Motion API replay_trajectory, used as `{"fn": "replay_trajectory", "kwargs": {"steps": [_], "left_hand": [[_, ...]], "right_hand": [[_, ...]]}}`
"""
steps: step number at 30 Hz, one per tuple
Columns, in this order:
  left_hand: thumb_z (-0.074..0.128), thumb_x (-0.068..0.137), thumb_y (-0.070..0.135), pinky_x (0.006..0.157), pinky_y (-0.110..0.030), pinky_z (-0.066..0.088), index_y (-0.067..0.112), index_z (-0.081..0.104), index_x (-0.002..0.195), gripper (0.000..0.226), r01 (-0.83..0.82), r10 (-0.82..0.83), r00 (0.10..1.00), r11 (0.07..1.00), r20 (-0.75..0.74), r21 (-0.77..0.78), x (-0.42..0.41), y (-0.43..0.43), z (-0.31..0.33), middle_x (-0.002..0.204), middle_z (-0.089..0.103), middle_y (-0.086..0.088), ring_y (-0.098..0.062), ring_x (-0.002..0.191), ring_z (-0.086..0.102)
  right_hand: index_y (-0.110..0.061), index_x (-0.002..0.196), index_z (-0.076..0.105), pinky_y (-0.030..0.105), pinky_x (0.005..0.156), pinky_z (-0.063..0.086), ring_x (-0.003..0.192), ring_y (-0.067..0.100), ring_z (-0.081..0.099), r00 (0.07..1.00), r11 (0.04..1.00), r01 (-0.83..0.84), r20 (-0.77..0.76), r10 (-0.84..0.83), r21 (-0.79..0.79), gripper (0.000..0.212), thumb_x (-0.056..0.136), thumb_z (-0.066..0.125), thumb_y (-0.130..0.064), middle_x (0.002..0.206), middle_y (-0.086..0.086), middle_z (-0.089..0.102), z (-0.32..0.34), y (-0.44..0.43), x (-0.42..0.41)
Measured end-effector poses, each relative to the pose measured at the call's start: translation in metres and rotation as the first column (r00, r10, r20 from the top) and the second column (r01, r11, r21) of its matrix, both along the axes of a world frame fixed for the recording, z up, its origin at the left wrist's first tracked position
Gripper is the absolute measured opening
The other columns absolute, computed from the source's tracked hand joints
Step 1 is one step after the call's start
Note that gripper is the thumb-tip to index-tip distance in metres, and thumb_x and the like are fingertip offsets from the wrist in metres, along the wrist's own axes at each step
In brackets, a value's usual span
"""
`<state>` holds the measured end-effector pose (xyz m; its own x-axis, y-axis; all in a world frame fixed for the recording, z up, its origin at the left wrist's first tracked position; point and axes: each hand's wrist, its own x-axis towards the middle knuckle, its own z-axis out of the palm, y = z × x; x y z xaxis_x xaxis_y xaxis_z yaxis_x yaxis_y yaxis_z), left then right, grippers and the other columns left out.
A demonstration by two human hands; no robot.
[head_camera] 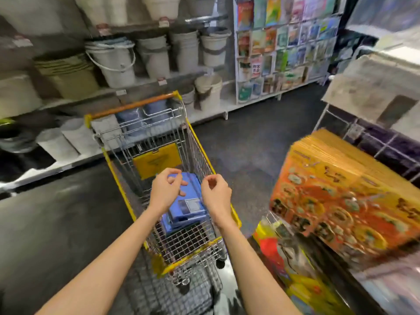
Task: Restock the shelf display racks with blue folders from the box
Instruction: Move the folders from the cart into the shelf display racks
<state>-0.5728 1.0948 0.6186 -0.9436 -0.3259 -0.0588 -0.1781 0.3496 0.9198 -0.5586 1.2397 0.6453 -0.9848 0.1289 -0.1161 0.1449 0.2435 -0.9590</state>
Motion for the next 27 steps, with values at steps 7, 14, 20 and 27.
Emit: {"fn": "replay_trajectory", "kwargs": {"steps": [7, 14, 20, 27], "left_hand": [[0.051, 0.104, 0.018, 0.052, -0.026, 0.051, 0.010, 0.057, 0.121, 0.020, -0.061, 0.054, 0.981, 0.998, 0.188, 0.029, -0.058, -0.046, -0.044, 0.094, 0.074, -0.013, -0.038, 0.070, 0.071], [0.052, 0.104, 0.018, 0.046, -0.015, 0.048, 0.004, 0.054, 0.131, 0.030, -0.170, 0.143, 0.917, 0.985, 0.372, 0.040, -0.098, -0.099, -0.118, 0.109, 0.070, -0.019, -0.028, 0.075, 0.071], [0.052, 0.101, 0.021, 0.075, -0.028, 0.040, 0.008, 0.055, 0.130, 0.032, -0.203, 0.140, 0.806, 0.978, 0.575, 0.047, -0.159, -0.154, -0.211, 0.114, 0.066, -0.006, -0.024, 0.094, 0.060], [0.054, 0.079, 0.042, 0.094, -0.041, 0.051, -0.003, 0.061, 0.122, 0.063, -0.234, 0.048, 0.674, 0.960, 0.737, 0.152, -0.224, -0.185, -0.317, 0.116, 0.068, -0.026, -0.041, 0.111, 0.064]], "right_hand": [[-0.006, 0.103, 0.066, 0.024, 0.071, 0.036, 0.091, 0.023, 0.059, 0.987, 0.995, -0.088, 0.140, 0.080, 0.053, 0.017, 0.097, 0.053, -0.016, 0.097, 0.007, 0.068, -0.047, -0.031, -0.072], [-0.003, 0.111, 0.066, 0.019, 0.068, 0.033, 0.095, 0.024, 0.063, 0.923, 0.950, -0.270, 0.322, 0.210, 0.156, 0.023, 0.099, 0.053, -0.017, 0.105, 0.012, 0.071, -0.115, -0.088, -0.117], [0.003, 0.104, 0.067, 0.036, 0.087, 0.039, 0.112, 0.034, 0.059, 0.831, 0.846, -0.429, 0.505, 0.232, 0.318, 0.022, 0.096, 0.054, -0.013, 0.106, 0.024, 0.070, -0.189, -0.151, -0.167], [-0.006, 0.109, 0.065, 0.035, 0.084, 0.049, 0.099, 0.032, 0.065, 0.745, 0.768, -0.521, 0.637, 0.198, 0.372, 0.023, 0.097, 0.057, -0.023, 0.104, 0.016, 0.071, -0.251, -0.191, -0.219]]}}
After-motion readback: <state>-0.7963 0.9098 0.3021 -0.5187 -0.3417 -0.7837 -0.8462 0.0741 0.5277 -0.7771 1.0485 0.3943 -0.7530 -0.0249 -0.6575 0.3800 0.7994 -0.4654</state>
